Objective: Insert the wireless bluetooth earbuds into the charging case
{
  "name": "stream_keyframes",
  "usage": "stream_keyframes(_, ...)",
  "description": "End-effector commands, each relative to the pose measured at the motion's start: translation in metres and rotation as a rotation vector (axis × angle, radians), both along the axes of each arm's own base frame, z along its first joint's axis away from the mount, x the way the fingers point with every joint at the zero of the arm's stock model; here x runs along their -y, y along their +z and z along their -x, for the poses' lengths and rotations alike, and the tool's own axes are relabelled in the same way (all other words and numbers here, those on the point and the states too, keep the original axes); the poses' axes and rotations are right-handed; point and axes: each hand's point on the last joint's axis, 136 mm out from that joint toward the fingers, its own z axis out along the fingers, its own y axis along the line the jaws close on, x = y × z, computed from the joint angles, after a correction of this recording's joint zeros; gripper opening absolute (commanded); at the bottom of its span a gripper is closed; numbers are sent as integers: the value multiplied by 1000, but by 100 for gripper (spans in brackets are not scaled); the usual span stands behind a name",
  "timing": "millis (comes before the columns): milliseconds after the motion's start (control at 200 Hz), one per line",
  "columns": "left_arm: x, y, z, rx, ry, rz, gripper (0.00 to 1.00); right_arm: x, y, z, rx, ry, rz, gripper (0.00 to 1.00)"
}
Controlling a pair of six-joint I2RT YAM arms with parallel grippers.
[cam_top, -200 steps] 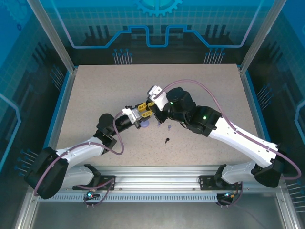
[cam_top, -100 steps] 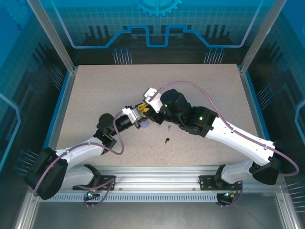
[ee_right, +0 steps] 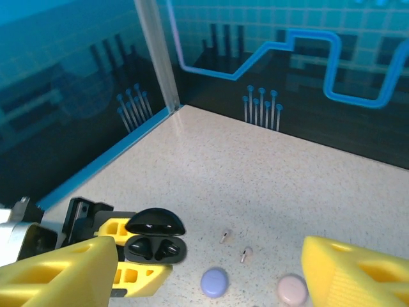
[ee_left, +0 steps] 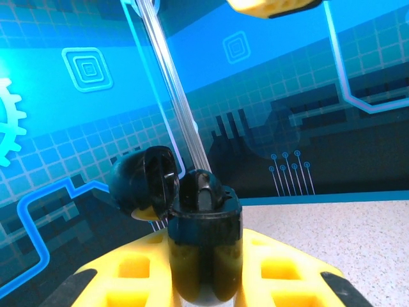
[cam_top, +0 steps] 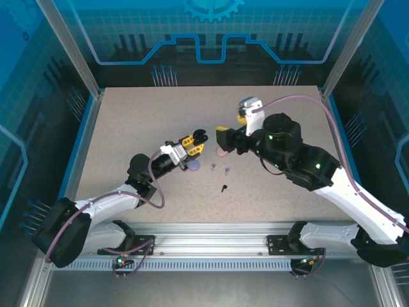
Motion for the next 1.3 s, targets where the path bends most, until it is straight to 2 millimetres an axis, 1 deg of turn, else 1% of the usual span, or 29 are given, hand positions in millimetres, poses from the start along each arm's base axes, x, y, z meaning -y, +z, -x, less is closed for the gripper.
stream_keyframes(0,-6,9,1,17,18,72,0,30,-43,-8,-162,-198,-15,77)
stream_keyframes(85,-10,12,1,15,30,106,0,43,-76,-10,-271,-295,-19,77)
stream_keyframes(145,-12,14,1,15,34,128,0,47,-101,-8,-343,-348,-12,76)
stream_keyframes(180,-14,16,1,12,35,142,0,53,-118,-7,-398,-406,-8,76)
stream_keyframes(300,-17,20,1,11,41,169,0,63,-176,1,-566,-545,-2,72)
stream_keyframes(375,-19,21,2,10,43,181,0,64,-211,6,-659,-615,-4,68)
stream_keyframes(490,-21,22,4,7,43,196,0,58,-262,14,-788,-686,-22,62)
stream_keyframes(555,-22,21,5,0,40,200,0,51,-286,17,-847,-703,-27,60)
stream_keyframes(635,-21,21,6,-7,33,205,0,40,-308,16,-898,-711,-23,57)
stream_keyframes(835,-23,24,8,3,35,208,0,13,-341,14,-972,-708,39,53)
stream_keyframes(1005,-24,25,8,8,38,211,0,1,-364,13,-1011,-720,94,49)
stream_keyframes(1151,-24,26,9,16,40,209,0,-6,-373,12,-1014,-723,122,46)
stream_keyframes(1296,-25,27,9,22,43,207,0,-6,-378,9,-1012,-735,140,44)
